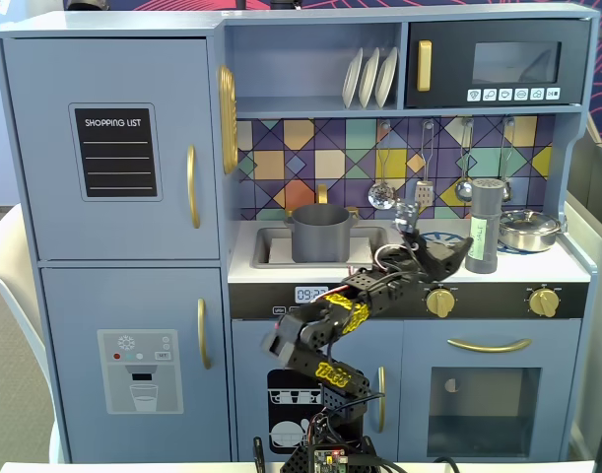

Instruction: Put salt in the gray recipient

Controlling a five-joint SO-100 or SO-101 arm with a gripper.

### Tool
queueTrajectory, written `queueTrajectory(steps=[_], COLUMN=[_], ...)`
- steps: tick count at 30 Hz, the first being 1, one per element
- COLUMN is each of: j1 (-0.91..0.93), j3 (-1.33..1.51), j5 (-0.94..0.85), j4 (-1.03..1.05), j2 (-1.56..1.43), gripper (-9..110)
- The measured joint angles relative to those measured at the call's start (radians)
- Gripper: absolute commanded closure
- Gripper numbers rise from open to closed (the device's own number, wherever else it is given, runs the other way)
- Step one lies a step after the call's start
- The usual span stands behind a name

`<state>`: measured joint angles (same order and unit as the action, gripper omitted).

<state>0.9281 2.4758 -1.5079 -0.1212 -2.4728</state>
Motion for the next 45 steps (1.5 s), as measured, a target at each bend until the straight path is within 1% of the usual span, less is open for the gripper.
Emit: queueTrajectory(steps=[5, 15, 21, 27, 33, 34, 35, 38, 39, 45], j1=[-0.002, -0.002, -0.002, -0.002, -0.011, -0.017, -0.026, -0.048, -0.052, -0.069], j3=[-0.040, -0.321, -0.522, -0.753, -0.899, -0.913, -0.920, -0.937, -0.939, -0.939], j5=[0.014, 0.023, 0.032, 0.038, 0.038, 0.038, 0.038, 0.038, 0.038, 0.083], j4=[-0.067, -0.086, -0.084, -0.040, -0.008, -0.003, 0.000, 0.000, 0.000, -0.002], j2=[0.121, 0.422, 0.614, 0.821, 0.937, 0.945, 0.950, 0.951, 0.951, 0.948], gripper=[42, 43, 45, 47, 51, 54, 62, 98, 102, 102])
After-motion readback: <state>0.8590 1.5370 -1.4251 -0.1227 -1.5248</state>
